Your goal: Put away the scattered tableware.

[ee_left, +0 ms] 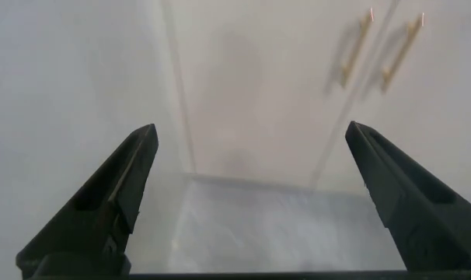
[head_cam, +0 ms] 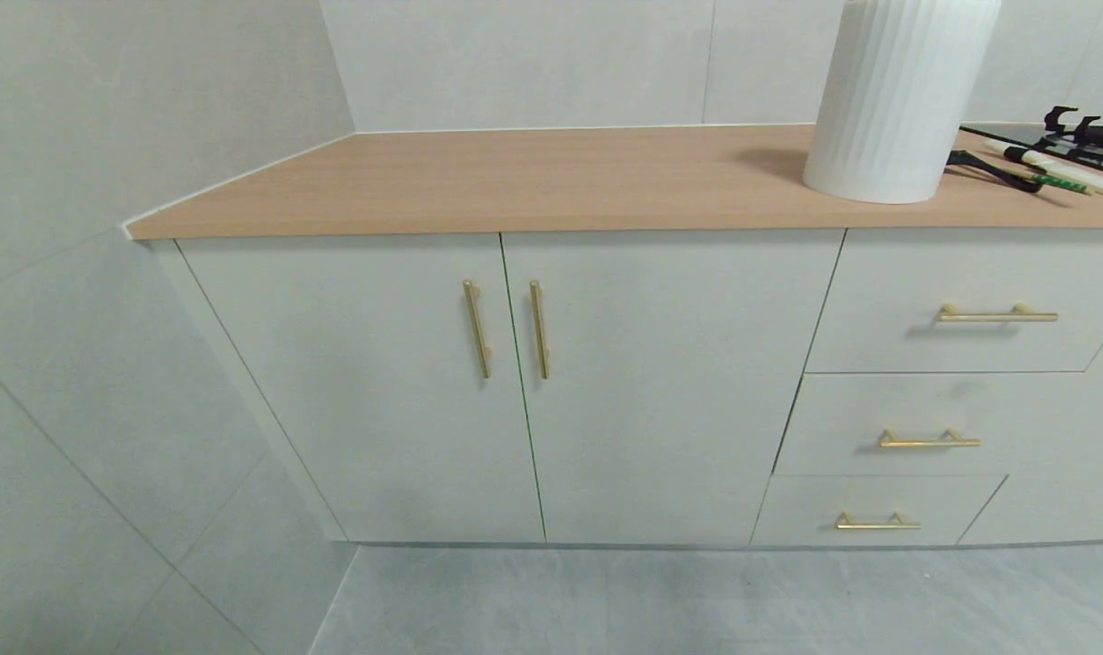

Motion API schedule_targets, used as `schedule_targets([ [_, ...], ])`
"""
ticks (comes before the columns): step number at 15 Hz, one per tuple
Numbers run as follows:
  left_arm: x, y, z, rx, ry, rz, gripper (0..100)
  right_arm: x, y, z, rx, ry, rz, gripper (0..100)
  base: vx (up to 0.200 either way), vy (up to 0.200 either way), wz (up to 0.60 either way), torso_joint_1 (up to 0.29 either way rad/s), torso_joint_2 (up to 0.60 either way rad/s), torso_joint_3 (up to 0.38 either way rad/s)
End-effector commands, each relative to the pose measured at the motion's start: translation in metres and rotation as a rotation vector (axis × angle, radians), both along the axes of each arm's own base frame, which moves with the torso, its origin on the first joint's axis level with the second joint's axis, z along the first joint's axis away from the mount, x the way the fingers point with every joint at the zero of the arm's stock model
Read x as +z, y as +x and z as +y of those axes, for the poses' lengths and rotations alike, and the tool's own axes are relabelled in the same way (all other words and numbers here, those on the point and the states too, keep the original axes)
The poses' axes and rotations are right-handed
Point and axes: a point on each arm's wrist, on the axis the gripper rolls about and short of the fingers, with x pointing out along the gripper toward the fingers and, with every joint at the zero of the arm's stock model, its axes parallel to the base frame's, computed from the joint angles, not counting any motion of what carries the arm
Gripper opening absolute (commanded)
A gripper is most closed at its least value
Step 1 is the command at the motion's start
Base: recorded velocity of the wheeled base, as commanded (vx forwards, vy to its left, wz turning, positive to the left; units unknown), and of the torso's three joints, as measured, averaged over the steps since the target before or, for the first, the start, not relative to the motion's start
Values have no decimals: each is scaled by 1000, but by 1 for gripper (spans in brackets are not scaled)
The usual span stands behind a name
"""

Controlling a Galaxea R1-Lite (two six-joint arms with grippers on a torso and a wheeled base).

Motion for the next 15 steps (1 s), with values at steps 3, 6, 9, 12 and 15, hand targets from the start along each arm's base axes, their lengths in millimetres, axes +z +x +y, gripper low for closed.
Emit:
schedule_targets([
  [3, -29, -56, 1, 104, 24, -200, 100, -36, -61, -1, -208, -14, -103, 100, 0, 0, 0, 0, 0, 0],
  [6, -52, -61, -5, 152, 64, -209, 100, -58, -60, 1, -245, -15, -77, 100, 0, 0, 0, 0, 0, 0],
  [9, -82, -41, -6, 104, 75, -88, 100, -106, -29, 4, -112, -42, 24, 100, 0, 0, 0, 0, 0, 0],
  [12, -108, -22, -6, 97, 107, -81, 100, -121, -22, 6, -7, -63, 7, 100, 0, 0, 0, 0, 0, 0],
  [15, -127, -10, -8, 11, 139, -118, 100, -136, -20, 6, 5, -66, 152, 100, 0, 0, 0, 0, 0, 0],
])
